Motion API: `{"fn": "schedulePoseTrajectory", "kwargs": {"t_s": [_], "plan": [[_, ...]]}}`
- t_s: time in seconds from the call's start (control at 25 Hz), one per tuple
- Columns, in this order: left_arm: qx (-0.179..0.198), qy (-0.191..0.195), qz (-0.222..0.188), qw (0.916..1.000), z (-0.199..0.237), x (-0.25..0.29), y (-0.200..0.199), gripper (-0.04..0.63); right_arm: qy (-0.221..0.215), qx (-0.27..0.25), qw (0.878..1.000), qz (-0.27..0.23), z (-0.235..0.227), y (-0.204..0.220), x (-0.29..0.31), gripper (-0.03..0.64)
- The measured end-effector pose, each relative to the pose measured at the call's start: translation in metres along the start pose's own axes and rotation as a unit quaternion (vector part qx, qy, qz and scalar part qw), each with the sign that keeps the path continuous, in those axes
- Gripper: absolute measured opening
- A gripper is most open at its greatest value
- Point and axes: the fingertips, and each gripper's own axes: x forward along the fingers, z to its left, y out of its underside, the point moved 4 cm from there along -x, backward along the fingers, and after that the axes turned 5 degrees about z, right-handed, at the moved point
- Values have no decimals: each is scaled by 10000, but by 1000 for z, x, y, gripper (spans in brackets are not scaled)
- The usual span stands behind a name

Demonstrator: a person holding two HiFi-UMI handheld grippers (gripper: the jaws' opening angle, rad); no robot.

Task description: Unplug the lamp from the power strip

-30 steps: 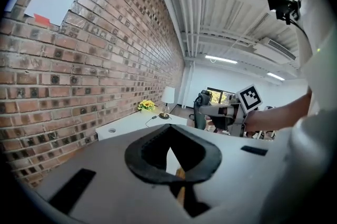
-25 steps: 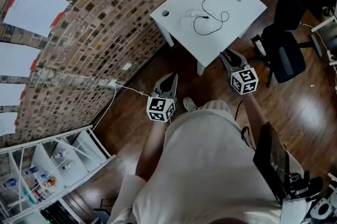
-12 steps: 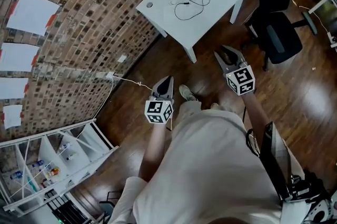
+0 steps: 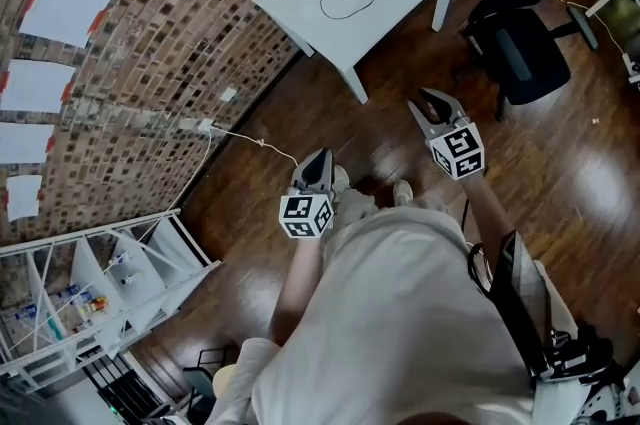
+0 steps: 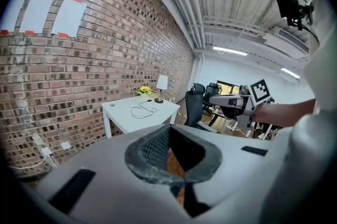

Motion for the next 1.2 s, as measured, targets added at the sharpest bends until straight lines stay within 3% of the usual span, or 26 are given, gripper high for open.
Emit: {"fn": "schedulePoseTrajectory", "kwargs": {"t_s": [0.32,0.64,1.0,1.2], "plan": [[18,53,-121,9999,28,-13,-7,5,-140,-493,9976,461,32,11,3,104],[93,119,-282,9995,88,-23,-30,5,-256,-901,9944,495,78,-29,48,104],[101,54,1,9999,150,-42,-7,5,-327,-617,9936,892,127,1,91,104],[93,4,145,9999,170,-44,15,5,-345,-391,9951,834,142,10,100,104]]}}
